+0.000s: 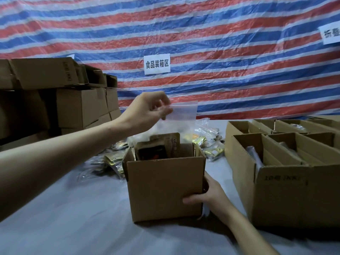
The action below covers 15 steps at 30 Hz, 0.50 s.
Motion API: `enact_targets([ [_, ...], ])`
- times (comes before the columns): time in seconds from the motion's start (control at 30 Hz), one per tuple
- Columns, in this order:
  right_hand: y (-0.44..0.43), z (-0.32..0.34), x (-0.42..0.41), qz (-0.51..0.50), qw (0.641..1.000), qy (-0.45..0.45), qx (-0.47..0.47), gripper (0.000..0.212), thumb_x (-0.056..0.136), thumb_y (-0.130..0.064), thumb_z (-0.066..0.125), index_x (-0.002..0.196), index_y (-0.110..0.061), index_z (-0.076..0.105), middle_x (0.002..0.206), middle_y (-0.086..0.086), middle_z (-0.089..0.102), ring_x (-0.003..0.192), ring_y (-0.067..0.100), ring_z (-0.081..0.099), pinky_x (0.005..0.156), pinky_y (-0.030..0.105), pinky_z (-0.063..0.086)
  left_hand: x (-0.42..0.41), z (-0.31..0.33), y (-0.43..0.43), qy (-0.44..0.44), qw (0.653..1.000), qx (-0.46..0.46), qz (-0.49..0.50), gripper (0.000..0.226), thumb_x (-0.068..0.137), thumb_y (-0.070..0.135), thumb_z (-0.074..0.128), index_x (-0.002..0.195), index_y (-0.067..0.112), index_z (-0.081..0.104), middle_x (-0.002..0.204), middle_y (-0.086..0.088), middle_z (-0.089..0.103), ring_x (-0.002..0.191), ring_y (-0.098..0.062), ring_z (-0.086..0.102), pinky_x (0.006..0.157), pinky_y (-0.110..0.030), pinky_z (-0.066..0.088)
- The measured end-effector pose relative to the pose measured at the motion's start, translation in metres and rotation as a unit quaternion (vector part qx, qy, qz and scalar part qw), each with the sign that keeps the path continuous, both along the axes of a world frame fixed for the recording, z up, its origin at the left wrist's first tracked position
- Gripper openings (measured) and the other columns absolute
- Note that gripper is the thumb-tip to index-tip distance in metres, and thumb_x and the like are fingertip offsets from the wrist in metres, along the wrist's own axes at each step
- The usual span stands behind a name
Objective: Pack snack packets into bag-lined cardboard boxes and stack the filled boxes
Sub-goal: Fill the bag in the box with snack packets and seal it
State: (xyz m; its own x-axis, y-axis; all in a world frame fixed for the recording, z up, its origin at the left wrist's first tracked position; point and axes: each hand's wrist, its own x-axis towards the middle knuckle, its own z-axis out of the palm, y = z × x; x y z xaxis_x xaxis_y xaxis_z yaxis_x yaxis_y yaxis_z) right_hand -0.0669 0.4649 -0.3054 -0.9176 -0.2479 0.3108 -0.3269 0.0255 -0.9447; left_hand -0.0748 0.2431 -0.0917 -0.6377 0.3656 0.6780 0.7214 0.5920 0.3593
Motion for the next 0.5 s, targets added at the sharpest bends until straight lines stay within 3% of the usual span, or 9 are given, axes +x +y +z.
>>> enact_targets([
  [0.17, 0.000, -0.001, 0.000, -0.007, 1.000, 0.005, 0.008, 0.087, 0.050, -0.006, 0.092, 0.130, -0.023, 0.062, 0.117, 0.000, 0.074, 0.111, 0.017, 0.068, 0.087, 0.030, 0.058, 0.006, -0.013, 0.001, -0.087, 0.994, -0.028, -0.053, 0.011, 0.097, 0.023, 0.067, 0.087, 0.019, 0.065, 0.068, 0.004, 0.069, 0.053, 0.001, 0.056, 0.050, -0.016, 0.044],
  [0.3, 0.000, 0.000, -0.001, -0.012, 1.000, 0.008, 0.027, 0.089, 0.046, -0.009, 0.093, 0.129, -0.024, 0.062, 0.117, -0.001, 0.074, 0.112, 0.019, 0.067, 0.097, 0.041, 0.056, 0.006, -0.019, -0.002, -0.184, 0.974, -0.108, -0.069, 0.013, 0.098, 0.027, 0.064, 0.090, 0.020, 0.069, 0.073, 0.002, 0.072, 0.055, -0.006, 0.057, 0.052, -0.022, 0.047],
  [0.5, 0.000, -0.002, -0.003, -0.012, 1.000, 0.009, 0.025, 0.093, 0.042, -0.016, 0.095, 0.128, -0.024, 0.063, 0.117, 0.000, 0.074, 0.113, 0.021, 0.067, 0.096, 0.038, 0.056, 0.003, -0.005, -0.014, -0.253, 0.963, -0.089, -0.037, 0.031, 0.097, 0.039, 0.060, 0.087, 0.014, 0.075, 0.076, -0.001, 0.075, 0.061, -0.014, 0.068, 0.055, -0.021, 0.054],
])
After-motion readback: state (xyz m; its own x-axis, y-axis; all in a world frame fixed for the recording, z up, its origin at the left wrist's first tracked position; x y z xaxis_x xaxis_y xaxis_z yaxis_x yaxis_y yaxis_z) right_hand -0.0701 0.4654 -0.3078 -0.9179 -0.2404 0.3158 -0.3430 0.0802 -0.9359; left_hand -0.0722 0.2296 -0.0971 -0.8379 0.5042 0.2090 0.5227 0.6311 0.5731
